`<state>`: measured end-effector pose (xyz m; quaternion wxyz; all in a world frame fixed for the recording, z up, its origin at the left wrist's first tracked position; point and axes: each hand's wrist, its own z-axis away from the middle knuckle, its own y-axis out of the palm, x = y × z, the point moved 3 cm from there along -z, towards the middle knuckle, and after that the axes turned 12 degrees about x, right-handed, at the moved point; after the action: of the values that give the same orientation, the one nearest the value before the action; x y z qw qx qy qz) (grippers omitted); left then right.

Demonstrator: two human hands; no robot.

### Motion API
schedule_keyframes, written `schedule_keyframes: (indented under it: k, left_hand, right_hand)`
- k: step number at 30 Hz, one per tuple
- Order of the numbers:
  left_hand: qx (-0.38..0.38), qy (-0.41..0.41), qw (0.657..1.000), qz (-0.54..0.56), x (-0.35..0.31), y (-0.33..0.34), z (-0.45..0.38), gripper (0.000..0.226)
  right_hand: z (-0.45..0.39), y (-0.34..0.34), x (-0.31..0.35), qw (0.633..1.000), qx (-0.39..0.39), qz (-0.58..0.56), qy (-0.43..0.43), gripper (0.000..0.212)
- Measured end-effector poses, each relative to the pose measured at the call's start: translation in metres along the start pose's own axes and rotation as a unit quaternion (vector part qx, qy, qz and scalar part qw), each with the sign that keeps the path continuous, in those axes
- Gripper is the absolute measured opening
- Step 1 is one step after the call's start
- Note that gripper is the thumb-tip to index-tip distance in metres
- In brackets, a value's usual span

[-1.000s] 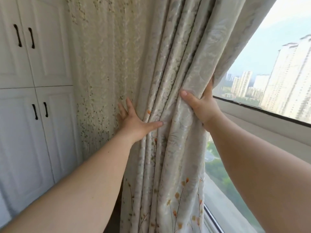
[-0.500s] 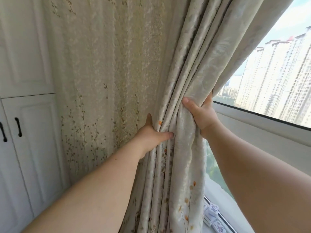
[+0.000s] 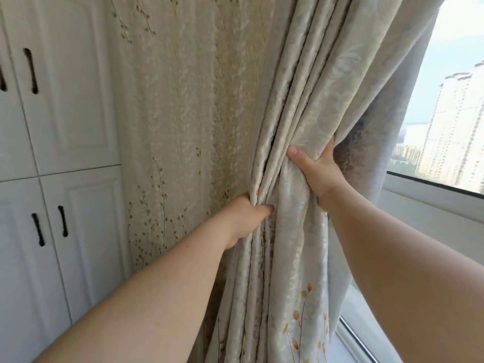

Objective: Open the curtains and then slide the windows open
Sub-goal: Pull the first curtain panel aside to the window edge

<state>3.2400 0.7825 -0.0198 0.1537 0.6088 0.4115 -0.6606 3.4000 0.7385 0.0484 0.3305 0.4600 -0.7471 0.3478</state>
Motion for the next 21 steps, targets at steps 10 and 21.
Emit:
schedule_keyframes:
  k: [10, 21]
  left_hand:
    - [-0.087, 0.005, 0.994, 0.059, 0.039, -0.087, -0.079, 0.061]
    - [-0.075, 0.063, 0.995, 0.036, 0.055, -0.124, -0.162, 0.032]
  right_hand:
    - [-0.129, 0.053, -0.063, 0.997, 0.068, -0.033, -0.032, 0.107]
    - [-0.160, 0.080, -0.079, 0.997, 0.047, 0.052, 0.036, 0.097]
